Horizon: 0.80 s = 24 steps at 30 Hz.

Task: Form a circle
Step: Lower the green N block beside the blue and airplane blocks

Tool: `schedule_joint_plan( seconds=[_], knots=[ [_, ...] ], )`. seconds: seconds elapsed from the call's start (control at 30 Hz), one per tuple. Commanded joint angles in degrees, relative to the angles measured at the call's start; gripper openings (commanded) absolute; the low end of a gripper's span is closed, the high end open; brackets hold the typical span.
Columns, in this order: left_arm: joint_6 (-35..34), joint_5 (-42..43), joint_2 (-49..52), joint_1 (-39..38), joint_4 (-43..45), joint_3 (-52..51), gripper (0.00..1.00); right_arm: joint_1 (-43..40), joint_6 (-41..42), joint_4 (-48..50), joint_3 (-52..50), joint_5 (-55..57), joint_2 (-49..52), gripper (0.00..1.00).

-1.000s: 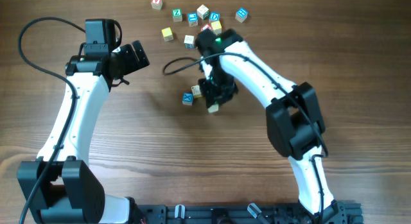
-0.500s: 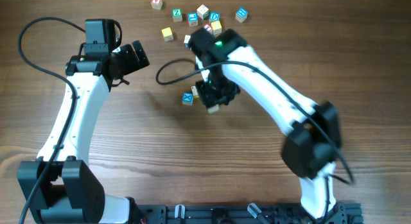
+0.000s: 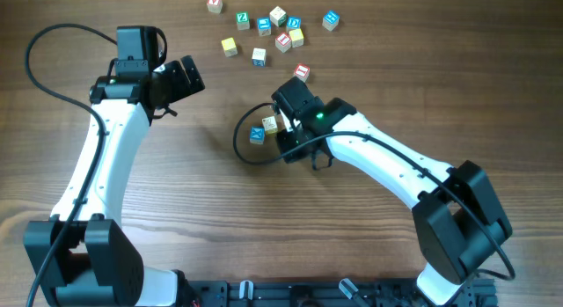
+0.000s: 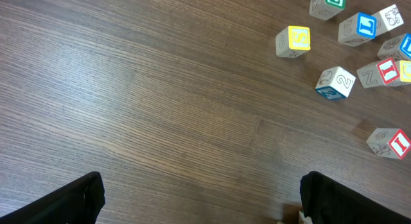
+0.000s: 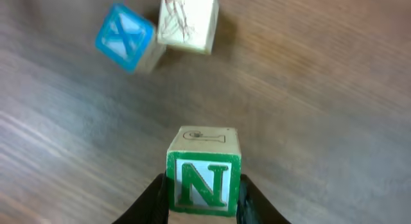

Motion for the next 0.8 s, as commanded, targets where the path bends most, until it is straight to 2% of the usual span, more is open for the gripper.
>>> schedule_joint_plan(
  seconds=[0.0, 0.13, 0.77],
  knots=[
    [-0.50, -0.52, 0.17, 0.26, 0.17, 0.00, 1.00, -0.02, -0.92, 3.26, -1.27, 3.02, 0.44, 0.19],
    [-0.48, -0.52, 0.17, 0.26, 0.17, 0.00, 1.00, 0.04, -0.90, 6.88, -3.50, 3.69, 0.44, 0.19],
    [-0.50, -0.52, 0.17, 0.26, 0.17, 0.00, 1.00, 0.57, -3.89, 10.80, -4.26, 3.10, 6.01, 0.21]
  ],
)
